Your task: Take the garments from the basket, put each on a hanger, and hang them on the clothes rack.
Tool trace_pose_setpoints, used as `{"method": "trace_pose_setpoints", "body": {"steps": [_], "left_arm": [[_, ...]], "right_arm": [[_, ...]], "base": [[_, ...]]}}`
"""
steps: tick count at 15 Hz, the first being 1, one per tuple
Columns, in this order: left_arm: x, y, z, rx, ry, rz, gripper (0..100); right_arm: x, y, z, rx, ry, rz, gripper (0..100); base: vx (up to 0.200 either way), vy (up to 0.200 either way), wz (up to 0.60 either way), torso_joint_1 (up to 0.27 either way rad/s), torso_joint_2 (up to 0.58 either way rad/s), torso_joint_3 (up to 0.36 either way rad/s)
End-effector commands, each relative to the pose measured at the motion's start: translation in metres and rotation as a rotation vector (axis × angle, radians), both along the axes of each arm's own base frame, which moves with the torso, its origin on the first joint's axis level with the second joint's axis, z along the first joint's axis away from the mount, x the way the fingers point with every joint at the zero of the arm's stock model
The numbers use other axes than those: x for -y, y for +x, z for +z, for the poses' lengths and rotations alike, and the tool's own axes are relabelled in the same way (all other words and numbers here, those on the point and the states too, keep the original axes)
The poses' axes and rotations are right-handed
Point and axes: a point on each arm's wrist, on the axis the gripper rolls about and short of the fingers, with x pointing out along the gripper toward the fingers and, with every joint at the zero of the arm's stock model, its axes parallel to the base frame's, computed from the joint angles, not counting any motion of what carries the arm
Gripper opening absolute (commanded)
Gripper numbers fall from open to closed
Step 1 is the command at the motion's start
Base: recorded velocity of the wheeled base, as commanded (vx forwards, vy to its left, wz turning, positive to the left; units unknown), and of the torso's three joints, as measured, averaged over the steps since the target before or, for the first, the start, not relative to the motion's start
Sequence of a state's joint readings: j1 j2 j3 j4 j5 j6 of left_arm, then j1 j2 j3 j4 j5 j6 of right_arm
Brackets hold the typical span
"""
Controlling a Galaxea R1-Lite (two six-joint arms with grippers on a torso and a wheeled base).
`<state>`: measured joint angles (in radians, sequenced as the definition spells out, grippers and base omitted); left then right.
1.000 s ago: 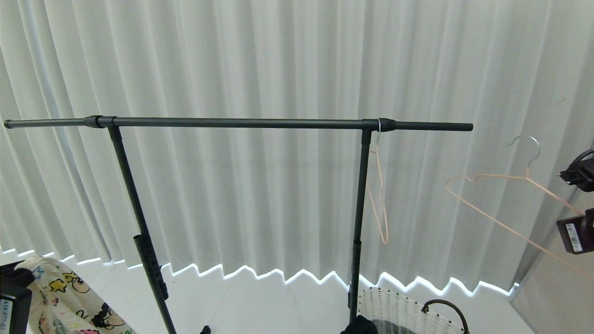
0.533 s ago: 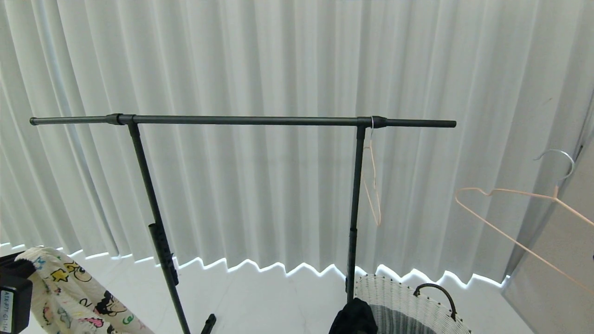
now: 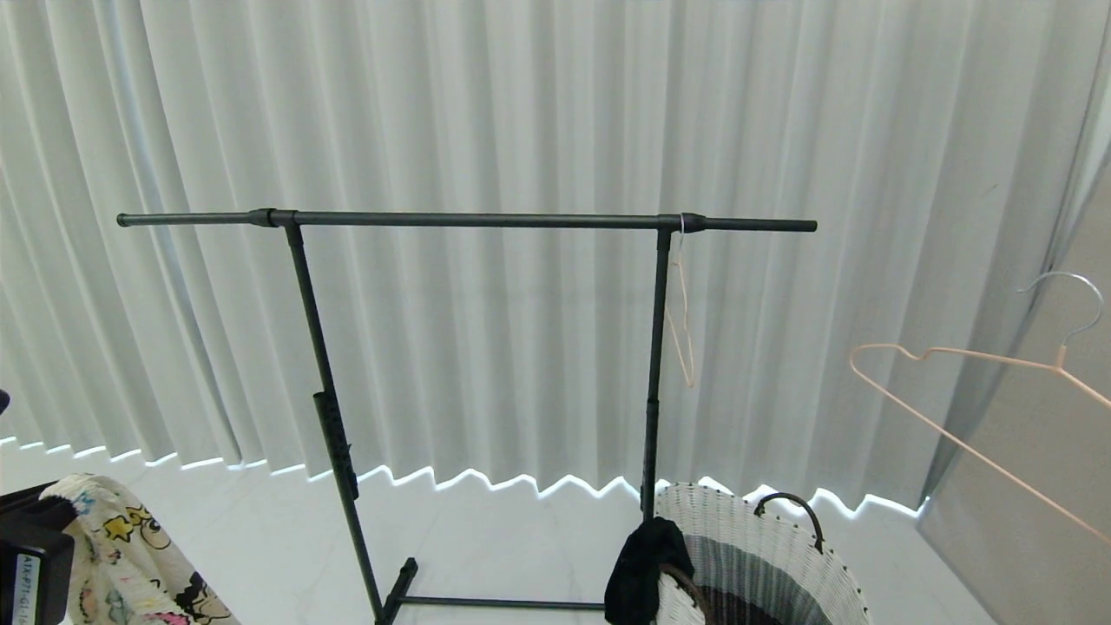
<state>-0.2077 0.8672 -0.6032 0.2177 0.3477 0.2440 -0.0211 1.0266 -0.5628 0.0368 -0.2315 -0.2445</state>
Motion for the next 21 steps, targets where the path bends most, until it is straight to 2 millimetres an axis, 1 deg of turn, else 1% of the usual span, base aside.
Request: {"method": "trace_pose_setpoints", "body": {"steps": [1, 4, 6, 11, 15, 18, 20, 21], "left_arm": [[0.0, 0.0, 0.0, 0.001, 0.001, 0.0, 0], [0.0, 0.0, 0.001, 0.005, 0.006, 0.009, 0], [-0.002, -0.001, 0.001, 0.011, 0.034, 0.062, 0], [-0.002, 0.0, 0.001, 0.008, 0.034, 0.066, 0], [-0.002, -0.001, 0.003, 0.017, 0.034, 0.067, 0], [-0.002, -0.003, 0.003, 0.026, 0.034, 0.066, 0], [-0.002, -0.003, 0.004, 0.029, 0.031, 0.065, 0], [-0.002, -0.003, 0.004, 0.031, 0.031, 0.065, 0]], "right_arm": [[-0.002, 0.0, 0.001, 0.002, -0.001, 0.018, 0], [-0.007, 0.0, 0.0, -0.001, -0.001, 0.058, 0], [-0.009, 0.001, 0.0, -0.001, 0.0, 0.076, 0], [-0.012, 0.0, 0.001, 0.006, 0.01, 0.112, 0], [-0.015, -0.008, 0.009, 0.057, 0.013, 0.142, 0], [-0.025, -0.011, 0.014, 0.082, 0.018, 0.233, 0], [-0.037, -0.009, 0.017, 0.085, 0.028, 0.334, 0], [-0.043, -0.006, 0.018, 0.078, 0.031, 0.376, 0]], "base": [[0.0, 0.0, 0.0, 0.0, 0.0, 0.0], [0.0, 0.0, 0.0, 0.0, 0.0, 0.0], [0.0, 0.2, 0.0, 0.005, 0.0, -0.005], [0.0, 0.2, 0.0, 0.004, 0.0, 0.0], [0.0, 0.2, 0.0, 0.001, 0.0, 0.002], [0.0, 0.2, 0.0, -0.001, 0.0, 0.001], [0.0, 0.2, 0.0, 0.005, 0.0, 0.002], [0.0, 0.0, 0.0, 0.0, 0.0, 0.0]]}}
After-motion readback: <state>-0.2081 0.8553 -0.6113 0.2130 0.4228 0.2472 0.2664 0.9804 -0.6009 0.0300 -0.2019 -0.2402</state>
